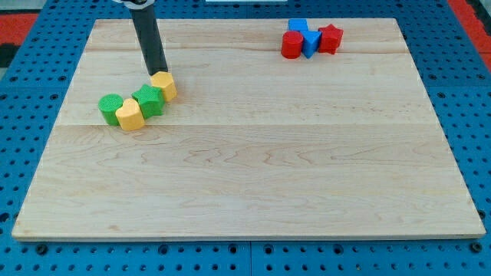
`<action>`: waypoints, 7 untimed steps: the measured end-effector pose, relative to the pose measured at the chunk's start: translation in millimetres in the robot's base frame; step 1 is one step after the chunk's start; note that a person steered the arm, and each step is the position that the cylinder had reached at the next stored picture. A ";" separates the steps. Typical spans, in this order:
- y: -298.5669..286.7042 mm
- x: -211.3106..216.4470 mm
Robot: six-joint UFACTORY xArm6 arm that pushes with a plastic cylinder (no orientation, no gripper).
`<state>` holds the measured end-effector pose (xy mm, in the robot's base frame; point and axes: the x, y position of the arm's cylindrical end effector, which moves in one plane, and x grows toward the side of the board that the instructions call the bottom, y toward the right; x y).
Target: Slide the yellow hexagon to the top center
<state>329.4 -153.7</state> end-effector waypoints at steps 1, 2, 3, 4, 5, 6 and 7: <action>-32.1 5.6; -33.9 33.5; -2.5 49.2; 38.9 49.8; 71.0 32.2; 102.6 5.0; 108.5 -8.1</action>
<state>321.3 -45.2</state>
